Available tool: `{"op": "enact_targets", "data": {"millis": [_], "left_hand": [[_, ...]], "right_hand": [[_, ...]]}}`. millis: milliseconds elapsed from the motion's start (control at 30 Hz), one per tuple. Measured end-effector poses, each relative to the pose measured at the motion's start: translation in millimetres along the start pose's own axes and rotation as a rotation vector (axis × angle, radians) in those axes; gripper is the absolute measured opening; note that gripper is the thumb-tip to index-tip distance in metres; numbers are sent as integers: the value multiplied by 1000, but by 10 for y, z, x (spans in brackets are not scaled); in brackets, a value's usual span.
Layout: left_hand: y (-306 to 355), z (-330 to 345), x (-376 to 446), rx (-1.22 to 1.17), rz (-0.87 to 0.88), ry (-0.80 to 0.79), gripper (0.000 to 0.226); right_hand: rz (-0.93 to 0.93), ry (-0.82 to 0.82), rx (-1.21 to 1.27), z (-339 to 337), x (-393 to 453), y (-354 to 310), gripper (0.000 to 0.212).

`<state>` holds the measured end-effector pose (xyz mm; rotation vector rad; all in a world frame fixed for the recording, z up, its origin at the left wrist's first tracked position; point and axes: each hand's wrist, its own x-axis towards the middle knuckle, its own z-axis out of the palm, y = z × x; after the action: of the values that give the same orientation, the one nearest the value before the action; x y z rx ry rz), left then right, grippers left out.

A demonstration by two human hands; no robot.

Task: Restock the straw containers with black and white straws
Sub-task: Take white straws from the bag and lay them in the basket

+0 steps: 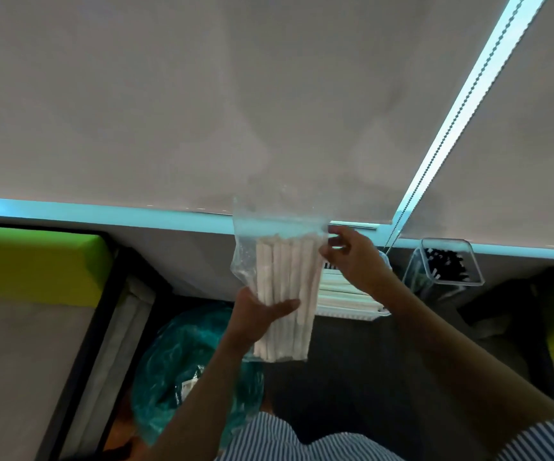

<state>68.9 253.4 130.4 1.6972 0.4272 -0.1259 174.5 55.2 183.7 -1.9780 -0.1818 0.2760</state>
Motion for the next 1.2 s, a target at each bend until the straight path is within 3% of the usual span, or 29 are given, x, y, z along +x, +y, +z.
{"op": "enact_targets", "data": {"millis": [133,200,267,433,500,567,733,867,1067,1200], "left_hand": [[46,6,-98,33,36,-12,31],[71,24,-126,43,50,-19,29],[98,38,-148,53,65,-34,30],[172,50,-166,108,105,-101,33],[169,39,-154,118,109,-112,35],[159,34,-156,127,110,-116,35],[178,64,-141,153,133,-149,42],[221,113,-113,198,151,-200,41],[248,143,-107,198,144,-230,41],[236,142,-112,212,125,-241,48]], "right_hand": [[-446,361,32,-234,22,-563,23],[-629,372,-46,-275,59,-799,17],[-694,235,-113,-271,84,-975,15],[-440,-275,-515,-226,181,-1064,28],[-324,-354,-447,-230,192,-1040,43],[-315,-385,-419,-259,160,-1012,43],[-451,-553,-724,-238,9,-1056,32],[-422,-578,-753,-121,-66,-990,36],[-429,-521,-669,-126,-25,-878,14],[-378,-471,-579,-193,22,-868,14]]}}
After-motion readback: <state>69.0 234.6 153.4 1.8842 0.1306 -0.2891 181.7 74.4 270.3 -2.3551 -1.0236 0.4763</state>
